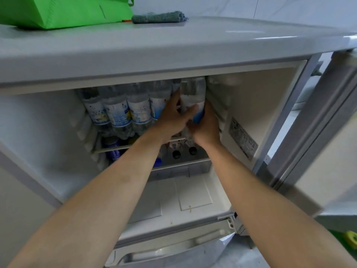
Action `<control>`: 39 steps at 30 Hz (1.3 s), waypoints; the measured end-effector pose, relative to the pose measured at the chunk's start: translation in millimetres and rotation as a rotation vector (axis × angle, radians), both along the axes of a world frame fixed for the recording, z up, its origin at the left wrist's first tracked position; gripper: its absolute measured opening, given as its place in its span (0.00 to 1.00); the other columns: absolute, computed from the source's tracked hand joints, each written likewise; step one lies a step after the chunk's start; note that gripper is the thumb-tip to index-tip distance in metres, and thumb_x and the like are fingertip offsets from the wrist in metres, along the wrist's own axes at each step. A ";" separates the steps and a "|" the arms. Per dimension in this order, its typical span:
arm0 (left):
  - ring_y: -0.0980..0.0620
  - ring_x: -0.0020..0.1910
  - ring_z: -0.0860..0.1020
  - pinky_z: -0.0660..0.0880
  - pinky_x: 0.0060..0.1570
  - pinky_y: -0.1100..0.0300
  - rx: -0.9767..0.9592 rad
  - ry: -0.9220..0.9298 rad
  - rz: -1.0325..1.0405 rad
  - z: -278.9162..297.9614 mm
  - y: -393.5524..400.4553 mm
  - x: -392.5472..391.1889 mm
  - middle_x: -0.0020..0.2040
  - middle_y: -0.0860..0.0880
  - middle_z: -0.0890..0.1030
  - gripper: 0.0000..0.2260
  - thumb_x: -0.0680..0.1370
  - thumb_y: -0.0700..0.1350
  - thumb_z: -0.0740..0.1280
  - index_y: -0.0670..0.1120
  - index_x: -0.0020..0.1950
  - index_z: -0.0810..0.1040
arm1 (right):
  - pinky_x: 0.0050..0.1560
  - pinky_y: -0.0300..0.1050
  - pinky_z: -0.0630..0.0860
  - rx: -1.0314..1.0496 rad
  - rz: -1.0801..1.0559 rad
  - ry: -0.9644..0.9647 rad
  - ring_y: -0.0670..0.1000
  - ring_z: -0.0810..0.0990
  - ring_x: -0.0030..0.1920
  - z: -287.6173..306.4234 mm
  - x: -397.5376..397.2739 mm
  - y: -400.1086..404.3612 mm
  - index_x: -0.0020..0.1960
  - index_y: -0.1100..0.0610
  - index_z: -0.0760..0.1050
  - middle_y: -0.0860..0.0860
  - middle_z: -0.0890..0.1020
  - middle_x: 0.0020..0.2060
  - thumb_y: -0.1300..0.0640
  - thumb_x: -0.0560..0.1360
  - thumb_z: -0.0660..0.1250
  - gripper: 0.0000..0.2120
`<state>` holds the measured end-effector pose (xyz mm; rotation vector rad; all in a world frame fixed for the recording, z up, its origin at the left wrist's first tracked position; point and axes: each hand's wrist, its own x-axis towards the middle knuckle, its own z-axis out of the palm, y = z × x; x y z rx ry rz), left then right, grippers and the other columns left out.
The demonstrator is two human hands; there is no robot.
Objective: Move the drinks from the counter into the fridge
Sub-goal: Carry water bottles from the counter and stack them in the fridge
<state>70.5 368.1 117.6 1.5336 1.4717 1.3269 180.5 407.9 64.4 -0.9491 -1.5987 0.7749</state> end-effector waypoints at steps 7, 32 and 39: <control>0.65 0.54 0.76 0.74 0.49 0.74 -0.086 -0.105 0.090 -34.9 -43.7 -10.7 0.60 0.54 0.77 0.20 0.80 0.49 0.67 0.50 0.72 0.71 | 0.62 0.50 0.76 -0.104 -0.124 -0.011 0.53 0.77 0.65 -4.1 -13.9 43.0 0.71 0.55 0.67 0.52 0.78 0.65 0.58 0.71 0.75 0.31; 0.39 0.61 0.74 0.73 0.62 0.45 0.217 0.108 0.903 -65.6 -58.8 -94.7 0.59 0.44 0.74 0.19 0.72 0.38 0.72 0.40 0.62 0.73 | 0.57 0.51 0.78 -0.002 -0.302 -0.066 0.57 0.76 0.63 -3.0 -15.7 49.7 0.68 0.59 0.68 0.57 0.75 0.64 0.53 0.70 0.76 0.31; 0.41 0.67 0.72 0.72 0.65 0.45 0.156 0.063 0.882 -59.5 -38.0 -113.2 0.68 0.40 0.71 0.28 0.72 0.38 0.72 0.40 0.70 0.67 | 0.47 0.40 0.75 -0.018 -0.004 -0.185 0.45 0.82 0.50 2.5 -72.8 5.5 0.61 0.51 0.73 0.46 0.83 0.52 0.45 0.70 0.75 0.24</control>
